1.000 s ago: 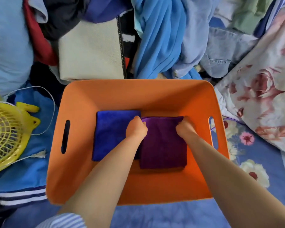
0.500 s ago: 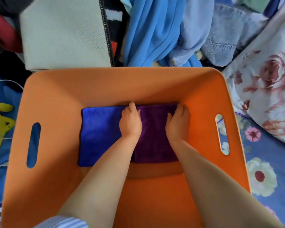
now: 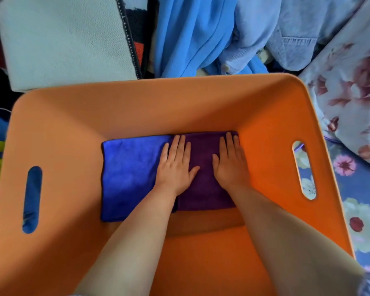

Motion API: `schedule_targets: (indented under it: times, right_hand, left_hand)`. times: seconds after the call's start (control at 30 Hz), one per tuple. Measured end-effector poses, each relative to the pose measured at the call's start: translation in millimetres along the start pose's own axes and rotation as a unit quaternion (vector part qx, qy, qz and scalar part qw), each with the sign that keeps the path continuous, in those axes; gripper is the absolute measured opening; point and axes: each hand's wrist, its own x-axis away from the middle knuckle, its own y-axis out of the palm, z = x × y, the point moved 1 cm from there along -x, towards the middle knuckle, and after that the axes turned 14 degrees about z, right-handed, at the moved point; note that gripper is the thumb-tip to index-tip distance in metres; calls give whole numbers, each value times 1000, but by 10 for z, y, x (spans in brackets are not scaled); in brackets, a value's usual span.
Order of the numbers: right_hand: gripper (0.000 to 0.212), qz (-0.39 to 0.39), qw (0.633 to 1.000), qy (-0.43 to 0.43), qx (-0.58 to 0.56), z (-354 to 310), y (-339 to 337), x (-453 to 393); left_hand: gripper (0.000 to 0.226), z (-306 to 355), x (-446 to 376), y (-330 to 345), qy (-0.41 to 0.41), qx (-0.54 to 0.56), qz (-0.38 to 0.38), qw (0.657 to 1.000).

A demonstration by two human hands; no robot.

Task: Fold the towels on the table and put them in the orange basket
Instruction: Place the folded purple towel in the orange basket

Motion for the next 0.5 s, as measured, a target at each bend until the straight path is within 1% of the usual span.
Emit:
schedule_targets:
  times: [0.1,0.23,0.37,0.5]
  right_hand:
    - [56,-27,1000,0,8,-7,-38,-18]
    - [56,-76,997,-6,22,-62,-264,-47]
    - [50,-71,992,-85,60,-191,-721,1]
    - [44,-31,989,-135,46,-354,-1374,109]
  left_hand:
    - [73,14,-17,-56,-2,-3,-26,1000]
    - [71,0,-40,-307,-2,4,-83,997]
    - [64,62,49,-751,-47,33,-57,997]
    - [67,157,158,-1373,-43,6,-25,999]
